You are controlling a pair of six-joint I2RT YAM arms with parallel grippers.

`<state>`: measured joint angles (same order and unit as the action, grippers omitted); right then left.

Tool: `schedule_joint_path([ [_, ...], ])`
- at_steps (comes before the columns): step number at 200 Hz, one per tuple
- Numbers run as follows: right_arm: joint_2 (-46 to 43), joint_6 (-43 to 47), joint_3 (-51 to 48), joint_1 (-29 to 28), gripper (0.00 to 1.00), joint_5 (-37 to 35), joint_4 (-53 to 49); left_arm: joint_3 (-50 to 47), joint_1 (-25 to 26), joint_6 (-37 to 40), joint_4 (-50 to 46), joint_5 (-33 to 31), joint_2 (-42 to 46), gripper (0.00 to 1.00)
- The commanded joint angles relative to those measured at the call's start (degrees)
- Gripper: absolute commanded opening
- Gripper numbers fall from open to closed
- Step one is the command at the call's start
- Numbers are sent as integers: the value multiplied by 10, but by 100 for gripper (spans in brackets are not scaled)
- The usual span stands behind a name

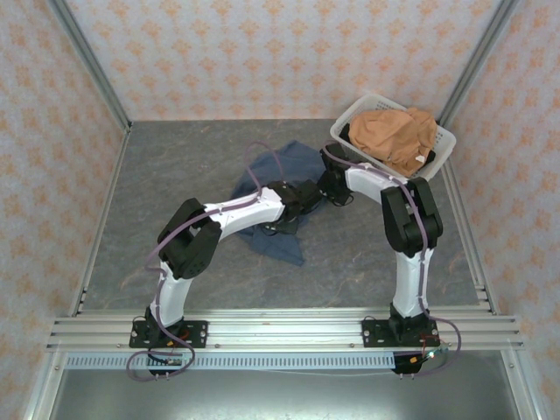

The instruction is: Fold and stack the t-shirts

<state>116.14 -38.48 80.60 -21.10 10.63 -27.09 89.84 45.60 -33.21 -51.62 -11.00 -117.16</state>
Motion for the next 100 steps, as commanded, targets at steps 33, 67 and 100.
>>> schedule_joint_path([
  [33,-146,5,1,4,0,-72,-18,-60,-3,5,17,-39,102,0],
  [67,-231,11,30,27,0,-81,-38,-72,-3,23,47,23,164,0],
  [100,-292,38,83,51,0,-90,-57,-49,-1,50,73,94,209,0],
])
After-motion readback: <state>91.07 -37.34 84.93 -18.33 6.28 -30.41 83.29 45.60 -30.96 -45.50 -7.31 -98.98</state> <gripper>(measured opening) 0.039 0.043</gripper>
